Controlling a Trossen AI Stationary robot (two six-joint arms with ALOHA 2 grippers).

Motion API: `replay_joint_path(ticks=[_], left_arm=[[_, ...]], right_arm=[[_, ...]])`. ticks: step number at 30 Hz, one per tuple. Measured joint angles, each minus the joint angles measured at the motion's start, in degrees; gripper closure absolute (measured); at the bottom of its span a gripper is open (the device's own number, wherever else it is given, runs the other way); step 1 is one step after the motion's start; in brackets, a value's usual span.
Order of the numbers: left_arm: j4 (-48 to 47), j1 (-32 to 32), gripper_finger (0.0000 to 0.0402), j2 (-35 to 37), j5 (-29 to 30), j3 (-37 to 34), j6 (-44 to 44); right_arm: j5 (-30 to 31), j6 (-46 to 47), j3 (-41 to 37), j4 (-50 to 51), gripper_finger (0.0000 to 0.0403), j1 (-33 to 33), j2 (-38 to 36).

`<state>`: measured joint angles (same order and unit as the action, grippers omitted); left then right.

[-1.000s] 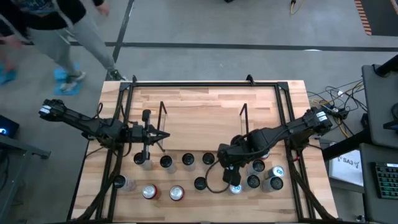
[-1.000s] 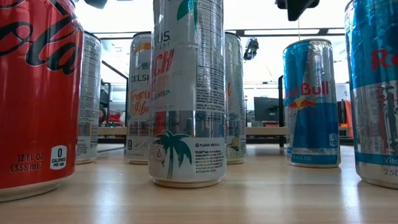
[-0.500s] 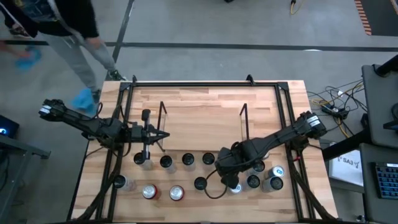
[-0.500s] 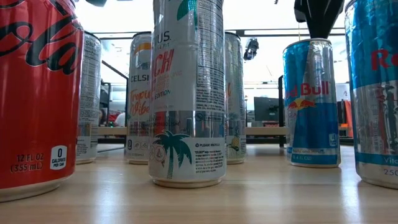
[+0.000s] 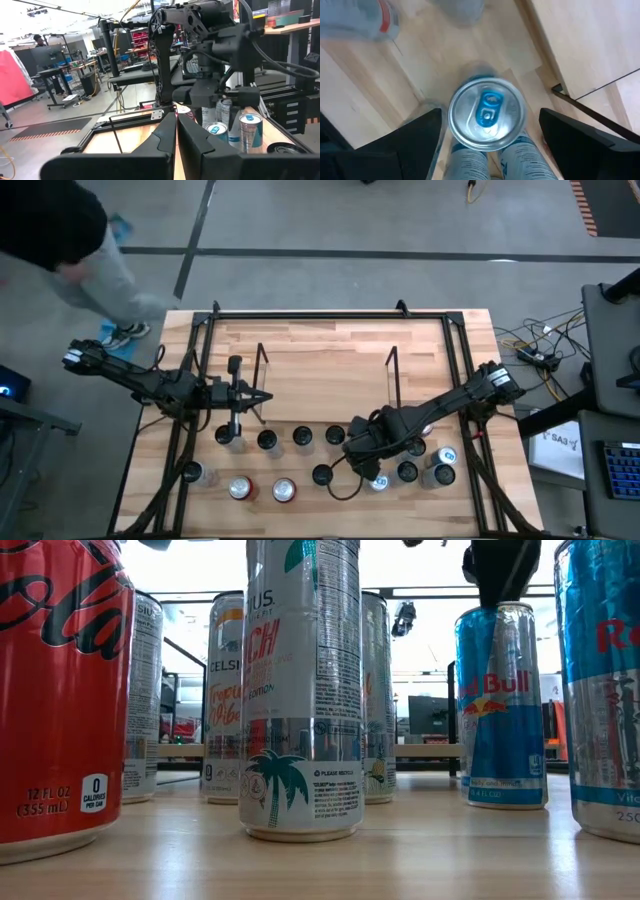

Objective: Place canned beverage on shelf
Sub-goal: Put the top left blue soda can on the shelf

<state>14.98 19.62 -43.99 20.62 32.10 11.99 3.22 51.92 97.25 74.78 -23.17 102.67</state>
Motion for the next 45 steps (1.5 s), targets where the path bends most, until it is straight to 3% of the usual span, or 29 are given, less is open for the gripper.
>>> replay_joint_path(ticks=[24, 27, 32, 45], left_arm=[[0.0, 0.0, 0.0402, -0.2, 0.0, 0.0, 0.1], [0.0, 0.0, 0.0402, -0.2, 0.0, 0.0, 0.1], [0.0, 0.0, 0.0402, -0.2, 0.0, 0.0, 0.1], [0.0, 0.0, 0.0402, -0.2, 0.0, 0.0, 0.0]], right_arm=[[1.4, 0.1, 0.0, -0.3, 0.008, -0.2, 4.4], [1.3, -0.8, 0.0, -0.3, 0.0102, -0.2, 5.1], [1.2, -1.5, 0.0, -0.4, 0.0174, -0.1, 5.0], [-0.7, -2.9, 4.9, 4.0, 0.0175, 1.6, 3.9]])
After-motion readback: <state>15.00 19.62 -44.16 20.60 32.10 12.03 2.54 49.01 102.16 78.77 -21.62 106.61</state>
